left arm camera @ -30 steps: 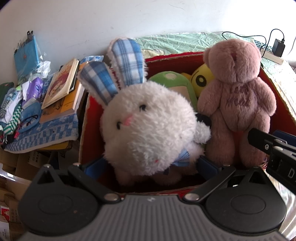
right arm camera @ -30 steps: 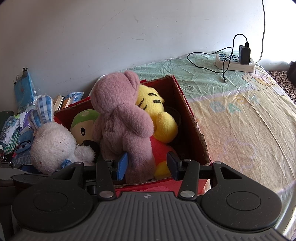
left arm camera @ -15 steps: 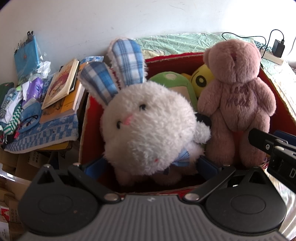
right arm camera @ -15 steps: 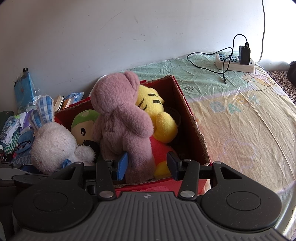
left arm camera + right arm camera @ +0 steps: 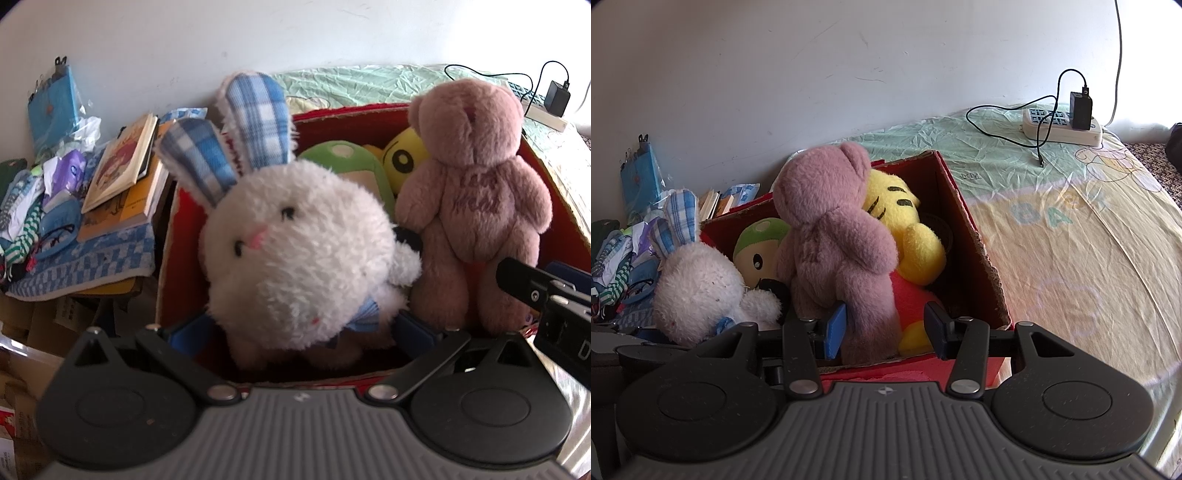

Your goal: Organize objects

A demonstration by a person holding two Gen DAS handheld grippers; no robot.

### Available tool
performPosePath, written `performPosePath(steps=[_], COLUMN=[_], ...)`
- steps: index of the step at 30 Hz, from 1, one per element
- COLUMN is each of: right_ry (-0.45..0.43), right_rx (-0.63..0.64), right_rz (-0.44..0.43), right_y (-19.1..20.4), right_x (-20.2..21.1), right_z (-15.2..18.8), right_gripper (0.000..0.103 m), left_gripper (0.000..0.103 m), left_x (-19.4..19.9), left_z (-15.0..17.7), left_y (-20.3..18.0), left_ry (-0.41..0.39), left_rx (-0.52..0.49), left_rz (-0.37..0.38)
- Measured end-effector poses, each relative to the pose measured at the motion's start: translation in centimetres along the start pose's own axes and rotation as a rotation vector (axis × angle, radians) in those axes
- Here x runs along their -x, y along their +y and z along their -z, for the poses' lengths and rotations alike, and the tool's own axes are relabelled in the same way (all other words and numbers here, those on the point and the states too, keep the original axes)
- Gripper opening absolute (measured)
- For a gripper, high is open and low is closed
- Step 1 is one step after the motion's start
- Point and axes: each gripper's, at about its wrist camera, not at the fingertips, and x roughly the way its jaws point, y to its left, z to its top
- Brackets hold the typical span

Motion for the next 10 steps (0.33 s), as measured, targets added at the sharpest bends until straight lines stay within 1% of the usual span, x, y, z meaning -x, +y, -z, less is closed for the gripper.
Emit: performPosePath(steps=[7, 10], right_ry=[0.000, -0.001], right_rx=[-0.001, 0.000], right_rz=[0.000, 0.001], right_y=[-0.01, 0.10], right_x=[0.02, -0.01], right_z=[0.04, 0.08], right_gripper=[0.049, 0.049], left_gripper=[0.103, 0.103], left_x=[0.08, -0.08], left_z=[0.30, 0.16], left_y=[0.09, 0.44], left_ry=[-0.026, -0.013], left_rx=[-0.009, 0.011], left_rz=[0.007, 0.025])
